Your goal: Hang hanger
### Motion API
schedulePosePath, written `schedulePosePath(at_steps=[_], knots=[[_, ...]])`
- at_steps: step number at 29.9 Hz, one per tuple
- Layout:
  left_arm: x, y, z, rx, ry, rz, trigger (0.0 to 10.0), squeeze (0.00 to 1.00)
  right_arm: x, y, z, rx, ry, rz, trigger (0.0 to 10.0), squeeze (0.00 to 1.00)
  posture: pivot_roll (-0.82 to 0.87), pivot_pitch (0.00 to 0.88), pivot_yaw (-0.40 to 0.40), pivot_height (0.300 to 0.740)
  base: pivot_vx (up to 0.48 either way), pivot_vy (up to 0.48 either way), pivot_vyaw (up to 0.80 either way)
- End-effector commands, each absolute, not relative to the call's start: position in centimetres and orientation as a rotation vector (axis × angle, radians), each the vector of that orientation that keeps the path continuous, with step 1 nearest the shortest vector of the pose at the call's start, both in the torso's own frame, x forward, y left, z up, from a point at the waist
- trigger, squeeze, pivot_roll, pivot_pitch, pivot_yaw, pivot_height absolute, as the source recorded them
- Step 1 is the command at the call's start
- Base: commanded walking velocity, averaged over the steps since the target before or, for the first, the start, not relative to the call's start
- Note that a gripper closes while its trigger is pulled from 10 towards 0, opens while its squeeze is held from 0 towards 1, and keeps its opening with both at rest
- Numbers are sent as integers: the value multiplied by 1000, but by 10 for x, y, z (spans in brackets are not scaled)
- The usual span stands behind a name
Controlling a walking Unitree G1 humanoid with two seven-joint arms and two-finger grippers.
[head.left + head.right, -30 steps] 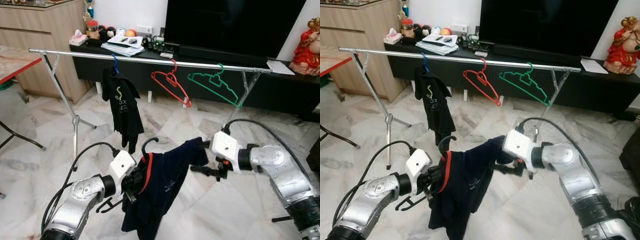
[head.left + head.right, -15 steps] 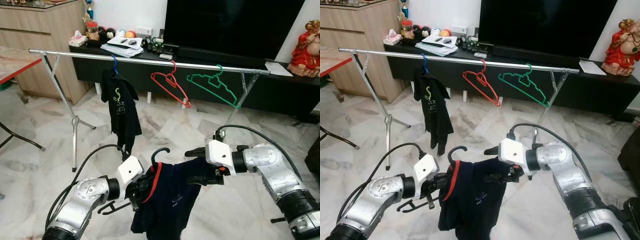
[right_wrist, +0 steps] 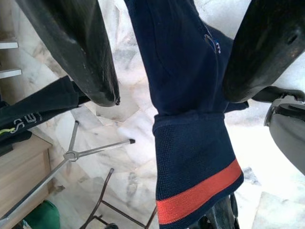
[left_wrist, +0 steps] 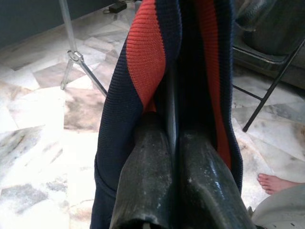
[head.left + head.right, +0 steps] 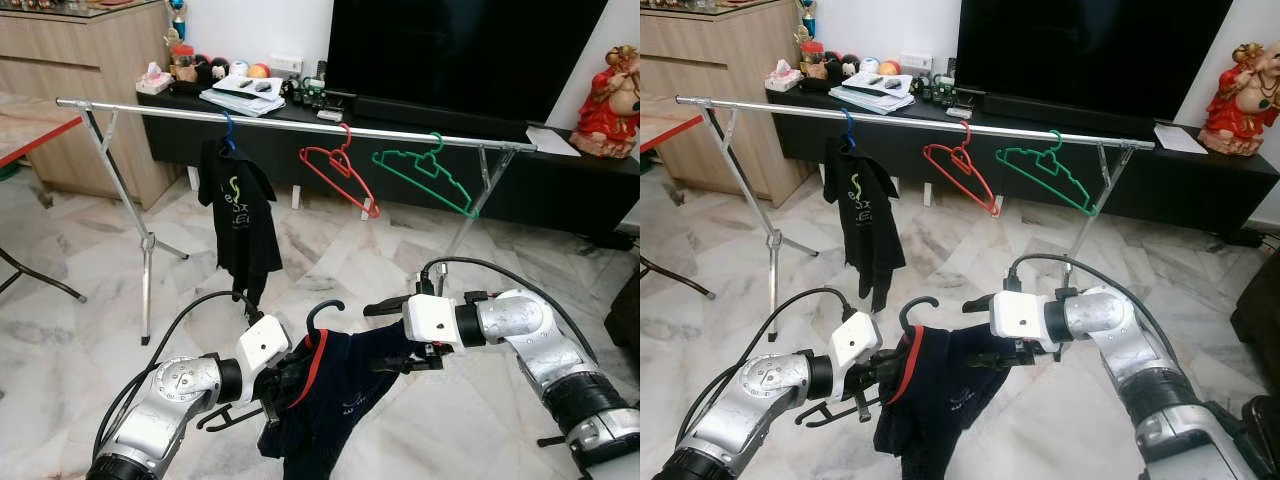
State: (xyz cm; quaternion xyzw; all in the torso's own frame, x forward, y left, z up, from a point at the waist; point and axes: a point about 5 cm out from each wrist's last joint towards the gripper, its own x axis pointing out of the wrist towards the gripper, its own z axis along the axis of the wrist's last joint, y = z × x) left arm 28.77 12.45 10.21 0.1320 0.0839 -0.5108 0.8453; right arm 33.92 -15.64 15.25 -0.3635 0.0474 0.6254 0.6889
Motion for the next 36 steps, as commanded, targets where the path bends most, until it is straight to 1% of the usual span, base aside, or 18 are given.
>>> schedulePosePath(at_steps=[1,5,11,15,20,28,29,30,31,32,33,36], knots=[[291,117,115,312,123,-1108,10000,0,343,-157,156,-846,92,1380,10000,0,100,0,-114,740,0,0,0],[291,112,116,327,122,-1142,10000,0,345,-149,148,-783,126,1397,10000,0,103,15,-122,740,0,0,0],[291,108,120,329,109,-1162,10000,0,349,-144,145,-765,141,1368,10000,0,111,27,-118,740,0,0,0],[289,108,120,338,115,-1186,10000,0,347,-143,136,-821,187,1394,10000,0,116,35,-113,740,0,0,0],[289,108,121,345,121,-1198,10000,0,346,-146,133,-850,220,1403,10000,0,115,40,-107,740,0,0,0],[288,108,121,349,122,-1205,10000,0,347,-148,133,-841,241,1408,10000,0,118,43,-108,740,0,0,0],[288,108,121,351,122,-1206,10000,0,347,-147,132,-829,246,1402,9608,0,118,43,-108,740,0,0,0],[288,108,122,352,121,-1208,10000,0,347,-146,132,-809,245,1404,6784,0,120,43,-107,740,0,0,0],[288,108,122,352,121,-1208,10000,0,347,-146,132,-805,244,1405,6784,0,120,43,-107,740,0,0,0],[288,108,122,354,120,-1209,10000,0,347,-145,132,-797,237,1408,2196,0,121,43,-108,740,0,0,0],[288,108,122,354,120,-1210,10000,0,347,-145,132,-794,237,1409,0,0,121,43,-108,740,0,0,0],[288,108,122,356,120,-1212,10000,0,346,-144,130,-785,244,1418,0,0,121,43,-108,740,0,0,0]])
